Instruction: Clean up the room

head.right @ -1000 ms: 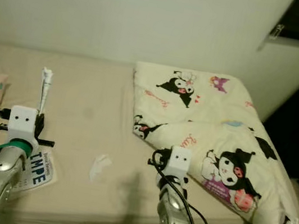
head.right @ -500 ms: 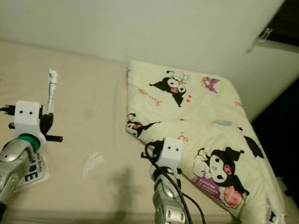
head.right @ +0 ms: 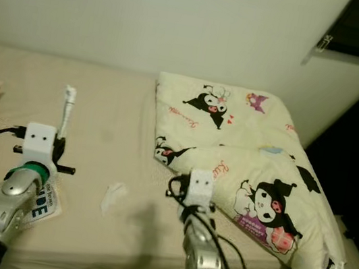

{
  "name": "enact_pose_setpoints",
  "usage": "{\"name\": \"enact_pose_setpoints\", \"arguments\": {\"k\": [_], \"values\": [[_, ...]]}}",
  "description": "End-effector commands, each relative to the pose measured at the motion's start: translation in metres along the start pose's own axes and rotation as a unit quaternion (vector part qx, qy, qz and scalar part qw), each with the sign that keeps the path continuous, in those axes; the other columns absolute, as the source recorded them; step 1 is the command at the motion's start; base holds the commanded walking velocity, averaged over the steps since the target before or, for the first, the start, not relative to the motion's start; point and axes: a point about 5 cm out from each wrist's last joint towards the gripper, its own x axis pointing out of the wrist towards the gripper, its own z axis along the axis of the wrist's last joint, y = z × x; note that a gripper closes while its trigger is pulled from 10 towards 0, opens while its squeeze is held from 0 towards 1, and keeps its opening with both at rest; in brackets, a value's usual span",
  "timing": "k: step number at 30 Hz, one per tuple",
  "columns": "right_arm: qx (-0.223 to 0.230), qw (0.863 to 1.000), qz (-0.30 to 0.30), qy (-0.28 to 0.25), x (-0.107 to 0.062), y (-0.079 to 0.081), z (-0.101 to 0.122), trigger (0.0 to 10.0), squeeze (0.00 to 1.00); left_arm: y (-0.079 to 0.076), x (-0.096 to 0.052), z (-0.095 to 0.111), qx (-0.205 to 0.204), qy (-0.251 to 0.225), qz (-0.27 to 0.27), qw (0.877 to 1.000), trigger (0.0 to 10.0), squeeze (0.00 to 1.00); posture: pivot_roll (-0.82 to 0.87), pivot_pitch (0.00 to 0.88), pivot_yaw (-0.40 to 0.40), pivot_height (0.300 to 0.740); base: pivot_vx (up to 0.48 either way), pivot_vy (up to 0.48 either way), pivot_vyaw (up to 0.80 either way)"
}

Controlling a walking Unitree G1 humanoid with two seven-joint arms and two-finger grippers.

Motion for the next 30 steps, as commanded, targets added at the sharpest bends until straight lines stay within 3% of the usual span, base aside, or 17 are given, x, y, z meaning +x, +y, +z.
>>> {"name": "enact_pose_setpoints", "arguments": {"k": [1, 6, 13, 19, 25, 30], "values": [[0.009, 1.0, -0.01, 0.007, -0.001, -0.007, -0.004, 10.0, 0.0, 0.003, -0.003, -0.003, -0.004, 0.004, 0.004, 1.0, 10.0, 0.0, 0.11, 0.0, -0.051, 0.74, 0.0, 0.0, 0.0], [-0.01, 1.0, -0.012, 0.002, 0.0, -0.012, -0.002, 10.0, 0.0, -0.001, -0.002, -0.001, 0.021, -0.007, -0.03, 0.999, 10.0, 0.0, 0.11, 0.0, -0.061, 0.74, 0.0, 0.0, 0.0], [0.046, 0.997, -0.064, -0.021, -0.004, -0.018, 0.0, 10.0, 0.0, -0.017, 0.003, 0.007, 0.064, -0.024, -0.078, 0.995, 10.0, 0.0, 0.1, 0.0, -0.008, 0.74, 0.0, 0.0, 0.0], [0.063, 0.994, -0.081, -0.024, -0.015, -0.024, -0.011, 10.0, 0.0, -0.023, 0.013, 0.009, 0.067, -0.012, -0.084, 0.994, 10.0, 0.0, 0.09, 0.0, 0.058, 0.74, 0.0, 0.0, 0.0], [0.041, 0.996, -0.078, -0.013, -0.023, -0.023, -0.024, 10.0, 0.0, -0.022, 0.014, 0.016, 0.077, -0.022, -0.088, 0.993, 10.0, 0.0, 0.11, 0.0, 0.076, 0.74, 0.0, 0.0, 0.0], [0.049, 0.994, -0.097, -0.015, -0.027, -0.023, -0.027, 10.0, 0.0, -0.017, 0.013, 0.007, 0.088, -0.003, -0.082, 0.993, 10.0, 0.0, 0.1, 0.0, 0.093, 0.74, 0.0, 0.0, 0.0]]}}
